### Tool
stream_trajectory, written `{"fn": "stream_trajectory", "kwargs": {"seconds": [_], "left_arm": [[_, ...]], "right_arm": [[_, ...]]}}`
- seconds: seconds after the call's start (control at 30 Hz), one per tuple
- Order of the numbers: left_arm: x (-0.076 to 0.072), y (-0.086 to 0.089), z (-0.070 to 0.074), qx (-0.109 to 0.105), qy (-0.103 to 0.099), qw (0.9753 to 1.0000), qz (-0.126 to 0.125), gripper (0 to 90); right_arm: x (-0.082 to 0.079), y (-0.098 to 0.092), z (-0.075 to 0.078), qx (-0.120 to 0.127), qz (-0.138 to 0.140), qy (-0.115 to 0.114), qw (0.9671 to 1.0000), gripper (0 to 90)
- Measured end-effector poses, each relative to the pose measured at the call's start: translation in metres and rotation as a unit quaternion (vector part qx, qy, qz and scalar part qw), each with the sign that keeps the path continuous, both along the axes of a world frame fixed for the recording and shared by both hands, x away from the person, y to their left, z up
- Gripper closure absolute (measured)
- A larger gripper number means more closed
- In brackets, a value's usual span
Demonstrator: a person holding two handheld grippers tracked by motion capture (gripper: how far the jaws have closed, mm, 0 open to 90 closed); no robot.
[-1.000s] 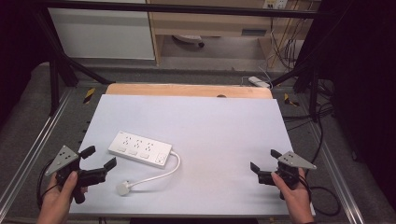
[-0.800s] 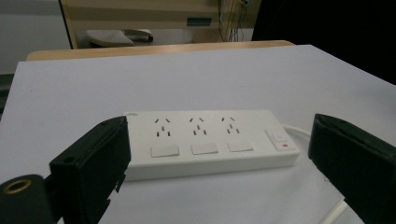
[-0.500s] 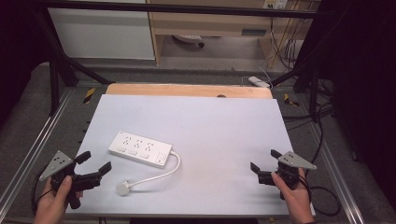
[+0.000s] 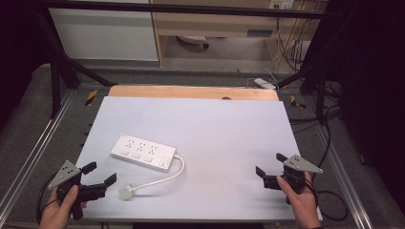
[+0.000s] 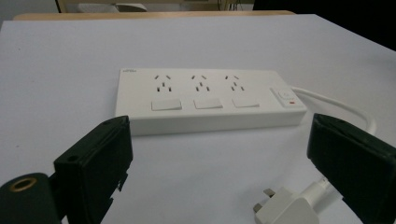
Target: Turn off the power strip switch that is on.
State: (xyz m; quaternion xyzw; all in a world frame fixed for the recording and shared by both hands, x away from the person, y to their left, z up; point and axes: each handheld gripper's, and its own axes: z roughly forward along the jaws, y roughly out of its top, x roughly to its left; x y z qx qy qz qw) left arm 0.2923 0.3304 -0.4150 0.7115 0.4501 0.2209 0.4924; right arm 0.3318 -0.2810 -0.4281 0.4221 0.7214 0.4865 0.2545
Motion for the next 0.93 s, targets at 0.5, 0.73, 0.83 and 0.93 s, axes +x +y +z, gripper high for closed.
{"fn": "stream_trajectory", "kwargs": {"seconds": [0.5, 0.73, 0.83, 0.93], "left_arm": [[0.006, -0.011, -0.018, 0.035, 0.020, 0.9991, -0.009, 7.2], [0.011, -0.015, -0.027, 0.047, 0.029, 0.9985, -0.009, 7.5], [0.013, -0.016, -0.030, 0.053, 0.032, 0.9980, -0.006, 7.6], [0.014, -0.017, -0.032, 0.057, 0.033, 0.9978, -0.007, 7.7]], "right_arm": [[0.000, 0.000, -0.001, -0.002, 0.001, 0.004, 1.0000, 3.1], [0.001, 0.001, -0.002, -0.003, 0.001, 0.008, 1.0000, 3.0], [0.001, 0.000, -0.002, -0.005, 0.000, 0.008, 1.0000, 3.1], [0.001, 0.000, -0.003, -0.005, -0.001, 0.009, 1.0000, 3.0]]}}
